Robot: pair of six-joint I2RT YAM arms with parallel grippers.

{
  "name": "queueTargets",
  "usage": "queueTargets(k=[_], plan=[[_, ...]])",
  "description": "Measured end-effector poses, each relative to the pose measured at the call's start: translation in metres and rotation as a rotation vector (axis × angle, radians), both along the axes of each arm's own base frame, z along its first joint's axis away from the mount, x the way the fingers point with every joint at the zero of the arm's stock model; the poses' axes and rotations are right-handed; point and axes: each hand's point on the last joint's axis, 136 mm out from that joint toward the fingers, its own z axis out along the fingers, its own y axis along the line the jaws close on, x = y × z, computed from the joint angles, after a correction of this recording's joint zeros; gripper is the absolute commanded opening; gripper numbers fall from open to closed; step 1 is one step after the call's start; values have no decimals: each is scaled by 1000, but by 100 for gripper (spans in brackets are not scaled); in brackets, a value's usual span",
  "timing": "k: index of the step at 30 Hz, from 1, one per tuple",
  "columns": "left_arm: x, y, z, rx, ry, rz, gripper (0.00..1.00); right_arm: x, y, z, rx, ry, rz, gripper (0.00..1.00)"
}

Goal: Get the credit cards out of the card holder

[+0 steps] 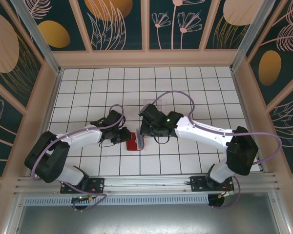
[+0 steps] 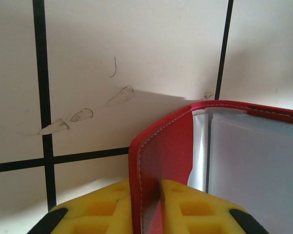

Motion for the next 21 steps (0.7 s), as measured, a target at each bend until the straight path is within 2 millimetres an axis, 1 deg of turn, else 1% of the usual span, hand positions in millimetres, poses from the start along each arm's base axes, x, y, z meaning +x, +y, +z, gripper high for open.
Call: queueTargets(k=[7,9,16,21], plan=[[1,12,-2,67,-6,23,25,-3,10,4,38,3,24,0],[3,16,2,90,-15,32,25,-4,11,4,43,6,27,0],[17,25,30,146,-93,59,26,-5,14,8,55,5,35,0],[18,25,34,150,-97,54,27,-7,17,9,61,4,44,0]])
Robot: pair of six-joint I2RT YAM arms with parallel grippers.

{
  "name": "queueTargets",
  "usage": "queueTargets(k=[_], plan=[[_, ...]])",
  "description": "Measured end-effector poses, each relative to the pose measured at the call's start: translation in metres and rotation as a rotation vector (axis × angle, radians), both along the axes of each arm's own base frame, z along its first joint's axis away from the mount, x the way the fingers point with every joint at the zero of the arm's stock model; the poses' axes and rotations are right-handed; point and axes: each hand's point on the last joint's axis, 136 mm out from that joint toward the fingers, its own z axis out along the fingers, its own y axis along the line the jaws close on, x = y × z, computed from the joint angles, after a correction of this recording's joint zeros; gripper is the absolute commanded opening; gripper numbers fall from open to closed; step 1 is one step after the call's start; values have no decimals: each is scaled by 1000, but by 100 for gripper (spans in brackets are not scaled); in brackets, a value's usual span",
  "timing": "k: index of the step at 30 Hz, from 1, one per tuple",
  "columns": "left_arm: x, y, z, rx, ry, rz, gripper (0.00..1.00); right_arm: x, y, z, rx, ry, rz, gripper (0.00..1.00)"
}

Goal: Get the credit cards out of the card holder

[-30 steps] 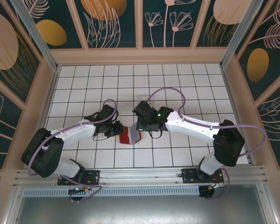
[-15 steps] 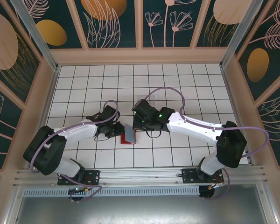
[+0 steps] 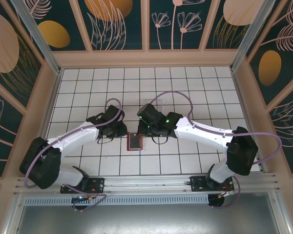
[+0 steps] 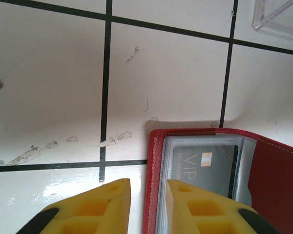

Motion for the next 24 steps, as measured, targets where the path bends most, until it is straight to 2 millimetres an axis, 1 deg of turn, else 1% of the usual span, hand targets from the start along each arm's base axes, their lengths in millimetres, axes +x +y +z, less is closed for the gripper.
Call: queueTargets(k=[5,9,13,19,24], plan=[[1,-3,2,-10,-2,-7,27,-3,4,4,7,-4,12,0],[1,-5,1,-15,7,-15,27,-11,8,4,16,8,36,0],[0,-8,-3,-16,24,-29,27,-21,6,7,10,22,55,0],[1,-12,-5,-19,35,-45,27,-33,-4,10,-13,39,69,0],[2,-13,-7,-23,42,-49,27,-35,-23,-2,-77,50,48,0]])
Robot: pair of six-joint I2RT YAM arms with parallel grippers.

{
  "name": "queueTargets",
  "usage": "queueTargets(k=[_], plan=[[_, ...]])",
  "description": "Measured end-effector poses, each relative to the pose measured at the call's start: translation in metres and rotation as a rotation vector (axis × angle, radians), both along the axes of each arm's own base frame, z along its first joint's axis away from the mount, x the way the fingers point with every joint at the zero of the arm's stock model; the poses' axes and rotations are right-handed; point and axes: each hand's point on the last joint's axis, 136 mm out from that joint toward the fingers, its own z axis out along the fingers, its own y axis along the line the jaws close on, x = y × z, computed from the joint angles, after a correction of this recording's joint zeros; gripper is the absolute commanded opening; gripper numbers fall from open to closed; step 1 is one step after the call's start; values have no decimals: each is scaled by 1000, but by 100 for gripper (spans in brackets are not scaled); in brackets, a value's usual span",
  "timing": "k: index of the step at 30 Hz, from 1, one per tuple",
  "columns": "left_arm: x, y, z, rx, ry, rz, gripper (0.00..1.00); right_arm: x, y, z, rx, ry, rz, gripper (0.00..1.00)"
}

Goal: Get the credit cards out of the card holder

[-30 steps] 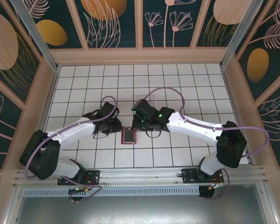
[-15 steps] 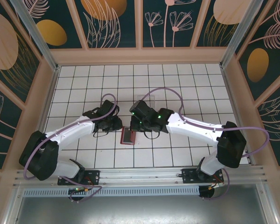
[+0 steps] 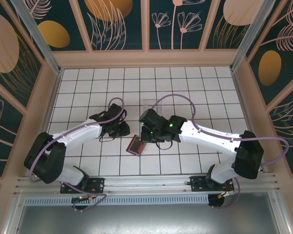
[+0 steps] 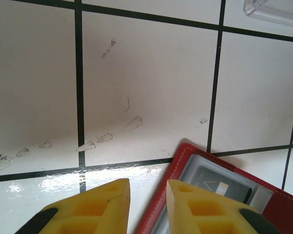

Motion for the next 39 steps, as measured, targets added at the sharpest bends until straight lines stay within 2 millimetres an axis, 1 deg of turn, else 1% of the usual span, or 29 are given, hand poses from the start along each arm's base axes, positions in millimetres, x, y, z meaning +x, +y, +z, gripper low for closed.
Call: queueTargets(k=[3,7,12,15,19,22,29,31,33,36,39], plan=[[0,0,0,-3,2,-1,27,5,-12,-10,-37,4,-26,0],[-1,-1,0,-6,4,-3,27,14,-33,-23,-79,5,-78,0],[-2,-5,1,-28,11,-13,27,30,-54,-28,-116,-14,-128,0],[-3,-11,3,-54,12,-20,27,36,-67,-33,-135,-14,-152,0],[-5,-19,5,-79,14,-35,26,39,-81,-45,-165,-4,-166,0],[-7,-25,3,-85,23,-45,26,39,-90,-55,-185,9,-183,0],[-15,-42,0,-90,36,-81,26,30,-113,-85,-242,51,-208,0],[-15,-46,0,-96,34,-89,26,26,-117,-92,-259,65,-212,6],[-15,-49,0,-106,35,-92,26,26,-118,-93,-263,66,-220,12],[-15,-51,0,-113,39,-94,26,28,-120,-92,-273,58,-235,20],[-14,-52,0,-116,36,-94,26,31,-122,-86,-290,47,-244,25]])
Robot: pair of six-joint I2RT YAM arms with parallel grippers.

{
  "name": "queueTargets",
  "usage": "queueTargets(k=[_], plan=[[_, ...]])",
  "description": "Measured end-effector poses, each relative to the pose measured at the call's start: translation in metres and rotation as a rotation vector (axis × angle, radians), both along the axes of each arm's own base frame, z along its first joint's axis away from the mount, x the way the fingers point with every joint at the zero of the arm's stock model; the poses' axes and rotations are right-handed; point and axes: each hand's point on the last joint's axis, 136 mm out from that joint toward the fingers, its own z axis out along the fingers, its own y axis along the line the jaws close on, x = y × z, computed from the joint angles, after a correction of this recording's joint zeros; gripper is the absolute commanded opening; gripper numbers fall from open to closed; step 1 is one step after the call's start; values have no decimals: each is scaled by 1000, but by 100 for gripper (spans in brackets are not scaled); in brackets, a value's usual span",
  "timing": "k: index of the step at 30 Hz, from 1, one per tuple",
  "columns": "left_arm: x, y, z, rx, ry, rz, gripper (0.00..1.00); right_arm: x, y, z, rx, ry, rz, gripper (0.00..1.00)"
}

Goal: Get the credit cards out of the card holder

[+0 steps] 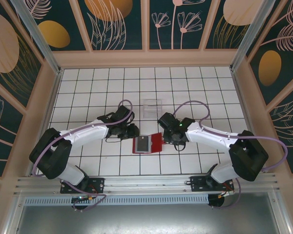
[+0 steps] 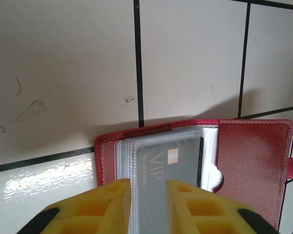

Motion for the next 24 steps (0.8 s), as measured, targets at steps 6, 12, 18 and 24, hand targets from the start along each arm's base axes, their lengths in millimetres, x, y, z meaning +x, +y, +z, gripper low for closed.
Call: queueTargets(k=[6,12,18,24], plan=[[2,-7,0,-30,1,-4,26,13,12,29,28,-48,1,29],[3,-12,0,-55,7,-5,25,21,31,61,71,-93,29,32],[5,-16,2,-76,5,-5,24,26,43,89,101,-130,52,30],[6,-19,2,-88,2,-7,22,22,64,92,194,-109,110,21]])
